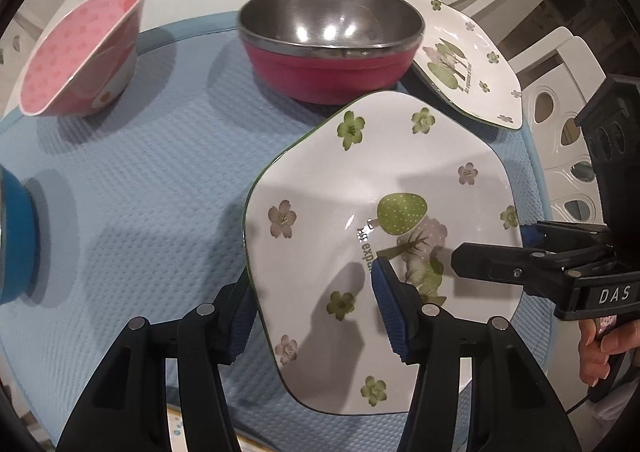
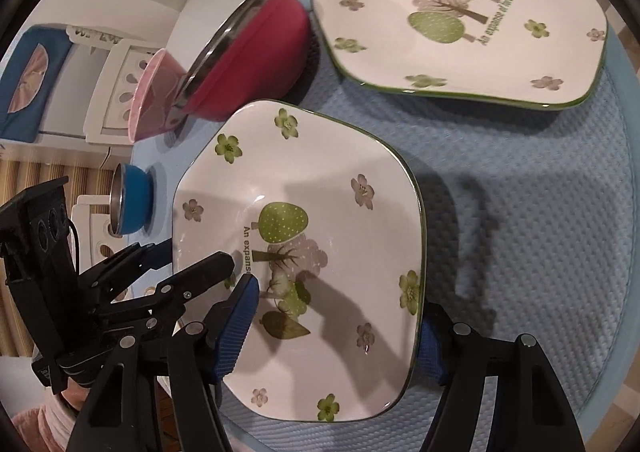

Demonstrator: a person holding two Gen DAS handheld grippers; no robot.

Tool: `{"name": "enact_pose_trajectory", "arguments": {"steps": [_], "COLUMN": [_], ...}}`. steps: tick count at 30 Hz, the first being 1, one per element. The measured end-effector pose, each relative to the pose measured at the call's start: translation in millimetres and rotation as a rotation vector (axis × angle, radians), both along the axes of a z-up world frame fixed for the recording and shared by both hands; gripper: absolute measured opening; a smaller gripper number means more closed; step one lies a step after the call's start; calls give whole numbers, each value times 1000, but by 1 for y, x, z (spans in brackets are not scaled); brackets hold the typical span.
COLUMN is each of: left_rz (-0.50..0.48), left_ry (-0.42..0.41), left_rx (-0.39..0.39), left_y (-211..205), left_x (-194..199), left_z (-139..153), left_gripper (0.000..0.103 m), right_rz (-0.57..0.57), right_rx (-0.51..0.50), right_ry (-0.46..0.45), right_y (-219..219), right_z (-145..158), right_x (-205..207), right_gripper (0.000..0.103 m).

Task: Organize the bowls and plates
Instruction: 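Carry the forest plate and lower it onto the Sunflower plate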

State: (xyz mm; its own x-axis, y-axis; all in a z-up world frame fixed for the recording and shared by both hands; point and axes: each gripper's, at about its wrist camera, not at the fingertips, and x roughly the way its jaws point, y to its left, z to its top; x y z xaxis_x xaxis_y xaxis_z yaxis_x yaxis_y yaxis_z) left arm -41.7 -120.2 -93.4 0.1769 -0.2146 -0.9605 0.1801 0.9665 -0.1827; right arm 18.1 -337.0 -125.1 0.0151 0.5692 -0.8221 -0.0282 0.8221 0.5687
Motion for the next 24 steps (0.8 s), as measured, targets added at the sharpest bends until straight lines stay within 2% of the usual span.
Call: {"name": "enact_pose_trajectory", "arguments": {"steps": [1,10,24], "left_rz": [3,8,63], "left_ry": [-8,-39,-70], "left_rx": [3,19,0], "left_y": [4,20,54], "left_x": [-2,-18,-37], "left_z": [2,12,31], "left_gripper": [52,52,52], "right_rz": [10,47,76], "right_rx": [-14,6,7], "right_ry": [-9,-30,-68], "right_y": [3,21,60], "right_z": [2,13,40], "right_x": [-1,-13,-25], "right_gripper": [65,64,64]}}
